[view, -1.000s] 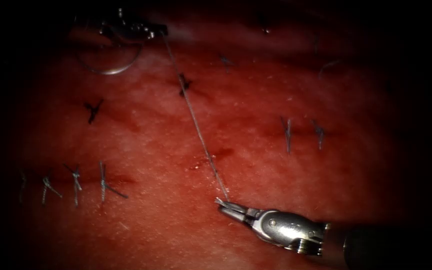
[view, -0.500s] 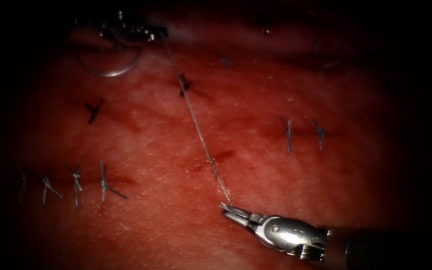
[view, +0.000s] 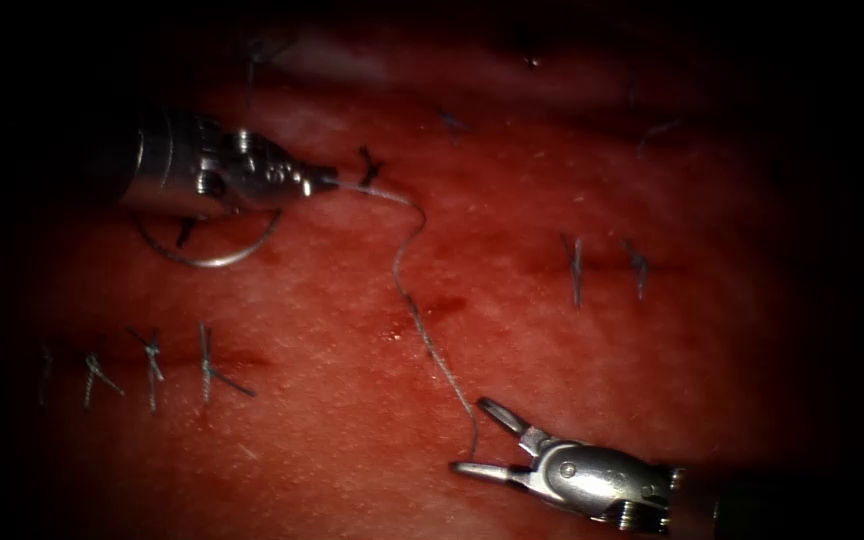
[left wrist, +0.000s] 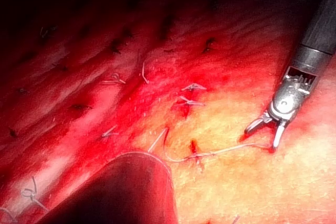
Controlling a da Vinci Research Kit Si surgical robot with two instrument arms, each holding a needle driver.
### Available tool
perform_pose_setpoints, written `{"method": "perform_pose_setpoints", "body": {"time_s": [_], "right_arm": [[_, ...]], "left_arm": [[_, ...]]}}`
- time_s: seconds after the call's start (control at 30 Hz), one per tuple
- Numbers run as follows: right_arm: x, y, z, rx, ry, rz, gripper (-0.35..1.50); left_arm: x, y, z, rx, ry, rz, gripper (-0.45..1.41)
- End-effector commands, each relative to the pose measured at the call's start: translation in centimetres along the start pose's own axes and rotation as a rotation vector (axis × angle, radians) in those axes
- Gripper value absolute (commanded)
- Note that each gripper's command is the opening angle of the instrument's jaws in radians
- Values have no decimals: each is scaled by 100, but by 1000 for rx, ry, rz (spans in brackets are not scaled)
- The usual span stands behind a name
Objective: Wound Closure
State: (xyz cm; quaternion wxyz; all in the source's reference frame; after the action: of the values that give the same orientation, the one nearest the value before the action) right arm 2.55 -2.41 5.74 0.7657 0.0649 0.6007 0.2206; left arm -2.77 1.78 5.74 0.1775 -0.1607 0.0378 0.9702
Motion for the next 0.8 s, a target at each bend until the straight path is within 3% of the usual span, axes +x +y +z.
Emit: {"method": "perform_pose_setpoints", "body": {"time_s": [0.03, 0.23, 0.33, 0.43, 0.6, 0.67, 0.73, 0.8], "right_arm": [[5, 1, 5, 6, 7, 6, 105], [33, 20, -11, 37, 37, 54, 106], [43, 30, -13, 35, 48, 83, 91], [48, 37, -7, 31, 48, 114, 51], [45, 47, 26, 33, 0, 126, 41], [42, 50, 39, 44, -2, 124, 22], [36, 54, 54, 40, -9, 126, 21], [31, 58, 66, 44, -10, 121, 4]], "left_arm": [[5, 5, 2, -3, -4, 0, -45], [4, 29, -23, -5, -22, -4, -45], [4, 41, -30, -9, -34, -3, -45], [6, 51, -34, -14, -45, -4, -45], [14, 62, -33, -28, -31, -10, -45], [17, 68, -31, -30, -23, -12, -45], [20, 74, -29, -40, -8, -13, -45], [20, 80, -27, -47, -3, -6, -45]]}}
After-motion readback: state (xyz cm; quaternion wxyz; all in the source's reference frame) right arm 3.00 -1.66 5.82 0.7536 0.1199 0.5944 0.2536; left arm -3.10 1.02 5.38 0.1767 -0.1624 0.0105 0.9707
